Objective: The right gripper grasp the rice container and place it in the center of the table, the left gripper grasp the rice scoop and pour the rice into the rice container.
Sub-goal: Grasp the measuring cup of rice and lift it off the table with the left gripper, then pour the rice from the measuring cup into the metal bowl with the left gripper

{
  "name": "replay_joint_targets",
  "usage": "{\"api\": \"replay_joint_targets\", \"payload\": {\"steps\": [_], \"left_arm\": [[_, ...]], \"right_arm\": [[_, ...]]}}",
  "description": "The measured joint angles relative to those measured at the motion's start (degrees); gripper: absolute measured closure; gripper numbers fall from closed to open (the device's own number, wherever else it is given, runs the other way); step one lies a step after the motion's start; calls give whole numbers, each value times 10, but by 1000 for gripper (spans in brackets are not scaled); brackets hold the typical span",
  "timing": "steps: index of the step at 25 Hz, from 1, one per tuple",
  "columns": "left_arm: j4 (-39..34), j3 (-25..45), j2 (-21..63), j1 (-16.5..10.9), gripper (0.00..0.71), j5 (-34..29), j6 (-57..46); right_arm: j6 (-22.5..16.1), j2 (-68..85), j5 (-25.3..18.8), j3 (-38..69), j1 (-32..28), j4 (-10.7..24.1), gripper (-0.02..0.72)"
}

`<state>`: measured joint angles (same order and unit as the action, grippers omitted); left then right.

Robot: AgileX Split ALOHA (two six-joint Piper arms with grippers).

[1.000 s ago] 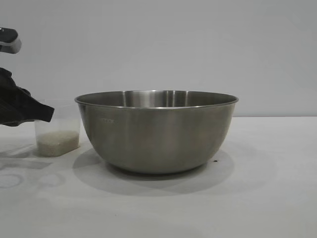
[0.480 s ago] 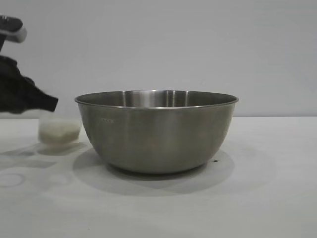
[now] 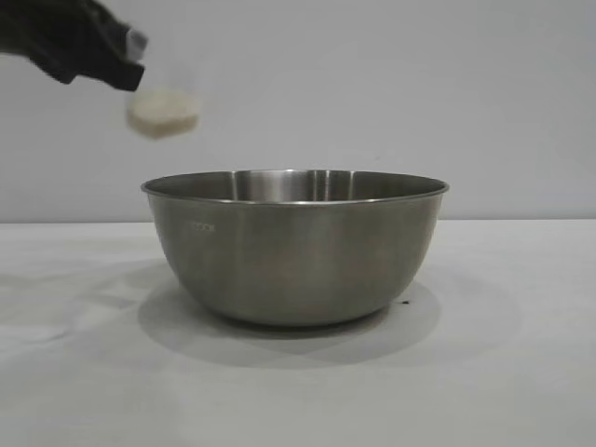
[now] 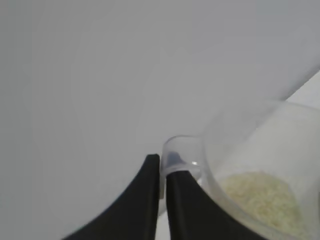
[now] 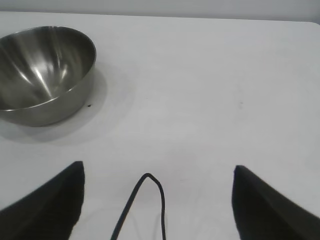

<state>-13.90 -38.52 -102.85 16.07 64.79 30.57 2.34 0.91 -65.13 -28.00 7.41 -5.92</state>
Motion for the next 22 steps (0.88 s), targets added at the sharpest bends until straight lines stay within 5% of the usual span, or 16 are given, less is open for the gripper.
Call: {"api": "replay_joint_targets", "payload": {"steps": [8,16,22], "left_arm": [[-116,-31,0,0,710,0,64],[-214,-32,0,1,710,0,231],[-227,-32,0,36,710,0,347]], "right_arm": [[0,0,0,0,0,0,149],[0,0,0,0,0,0,149],[0,0,0,0,0,0,149]]}}
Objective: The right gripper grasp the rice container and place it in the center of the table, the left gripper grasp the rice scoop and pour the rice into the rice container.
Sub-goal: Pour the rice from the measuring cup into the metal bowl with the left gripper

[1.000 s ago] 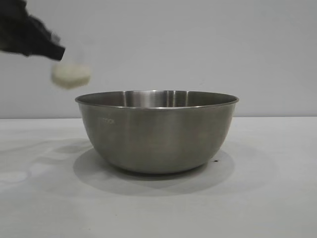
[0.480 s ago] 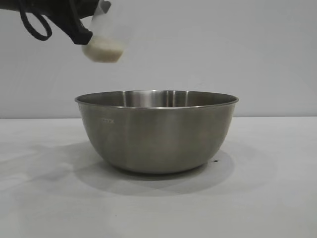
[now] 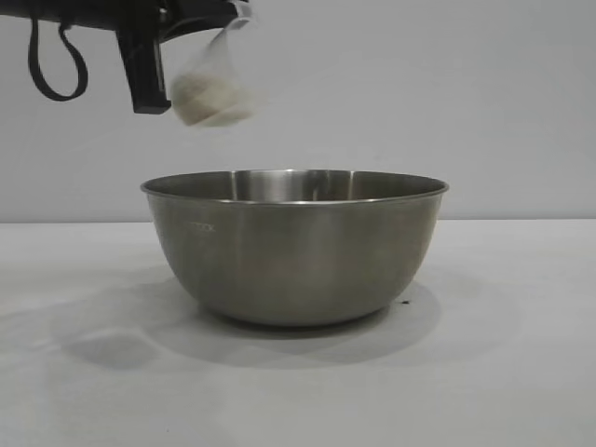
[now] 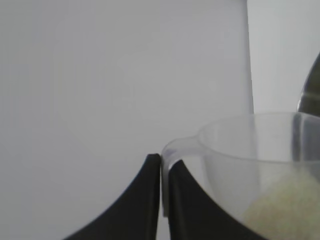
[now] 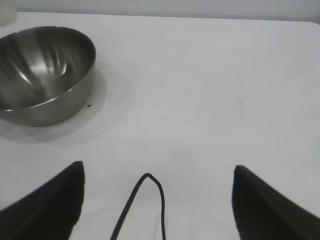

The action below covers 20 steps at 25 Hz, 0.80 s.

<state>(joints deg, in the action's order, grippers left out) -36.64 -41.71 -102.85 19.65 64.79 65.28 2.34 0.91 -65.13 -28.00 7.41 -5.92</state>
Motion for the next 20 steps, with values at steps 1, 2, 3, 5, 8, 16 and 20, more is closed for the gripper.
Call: {"api": "replay_joint_targets", "payload": {"steps": [1,2,3,5,8,16,20], "left_arm": [[0,0,0,5,710,0,23],[0,0,0,11,710,0,39],[-2,0,0,13,710,0,57],[-3,0,0,15,710,0,90],[-5,0,0,15,710,0,130],[-34,0,-2,15,710,0,223],[-34,0,-2,15,710,0,279]], "right_arm": [[0,0,0,0,0,0,149],[0,0,0,0,0,0,149],[0,0,0,0,0,0,149],[0,0,0,0,0,0,149],[0,0,0,0,0,0,149],[0,0,0,0,0,0,149],[0,0,0,0,0,0,149]]}}
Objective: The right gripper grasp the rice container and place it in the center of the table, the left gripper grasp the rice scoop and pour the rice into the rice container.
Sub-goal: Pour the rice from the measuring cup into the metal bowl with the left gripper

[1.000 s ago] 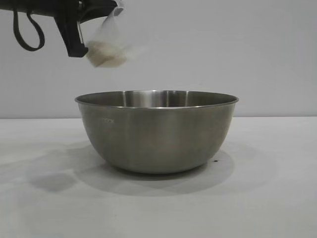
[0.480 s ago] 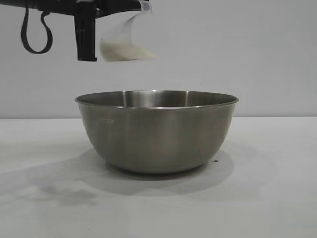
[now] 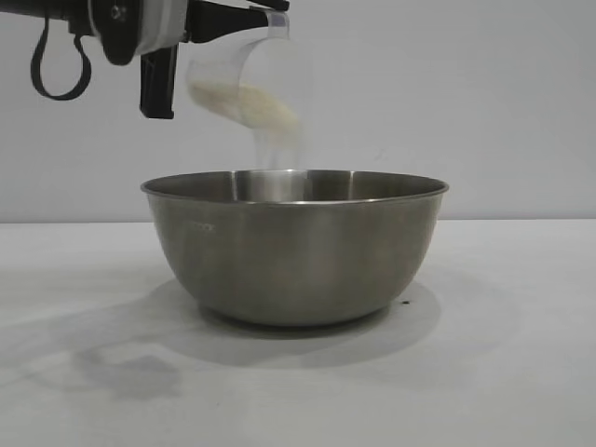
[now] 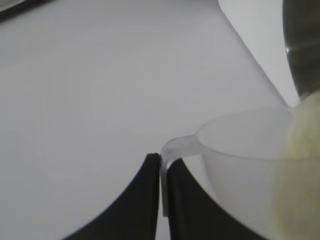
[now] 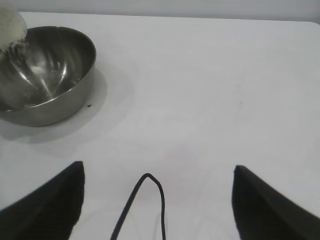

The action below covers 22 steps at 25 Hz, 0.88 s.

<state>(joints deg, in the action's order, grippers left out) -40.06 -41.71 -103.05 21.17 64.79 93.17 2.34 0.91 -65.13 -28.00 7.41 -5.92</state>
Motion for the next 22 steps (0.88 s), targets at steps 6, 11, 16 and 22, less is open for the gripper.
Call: {"api": "replay_joint_targets", "payload": {"steps": [6,11,16,22], "left_arm": [[-13,0,0,0,710,1,52],[-15,0,0,9,710,2,107],[-22,0,0,16,710,3,182],[-32,0,0,18,710,3,259]], "right_arm": [[0,0,0,0,0,0,149],[0,0,0,0,0,0,149],[0,0,0,0,0,0,149],[0,0,0,0,0,0,149]]}}
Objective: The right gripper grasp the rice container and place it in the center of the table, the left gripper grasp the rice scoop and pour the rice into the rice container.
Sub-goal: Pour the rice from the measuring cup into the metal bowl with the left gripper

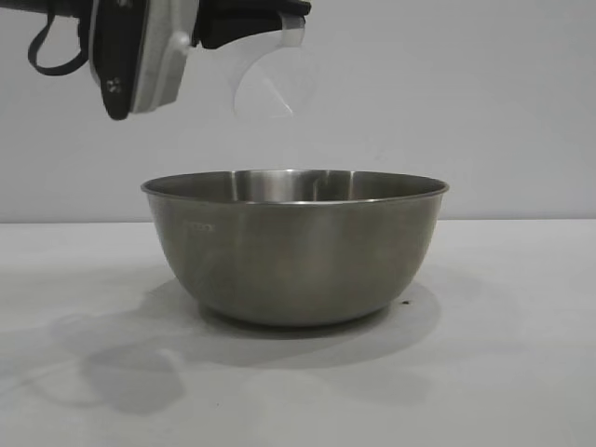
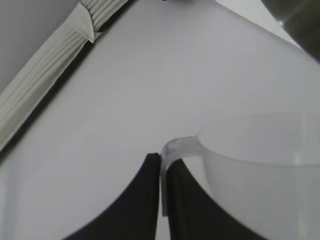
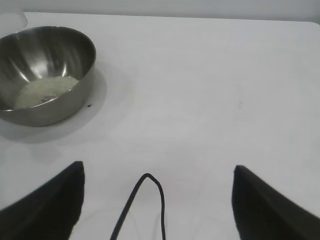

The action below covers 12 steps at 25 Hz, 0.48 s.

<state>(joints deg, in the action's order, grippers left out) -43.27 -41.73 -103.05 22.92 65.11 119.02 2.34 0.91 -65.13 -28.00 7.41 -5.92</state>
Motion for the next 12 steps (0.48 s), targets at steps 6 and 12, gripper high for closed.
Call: {"api": "replay_joint_targets", "payload": {"steps": [6,12], "left_arm": [[-37,0,0,7,710,0,18],[-42,0,0,11,710,0,18]], "right_arm": [[0,0,0,0,0,0,149],[0,0,0,0,0,0,149]]}}
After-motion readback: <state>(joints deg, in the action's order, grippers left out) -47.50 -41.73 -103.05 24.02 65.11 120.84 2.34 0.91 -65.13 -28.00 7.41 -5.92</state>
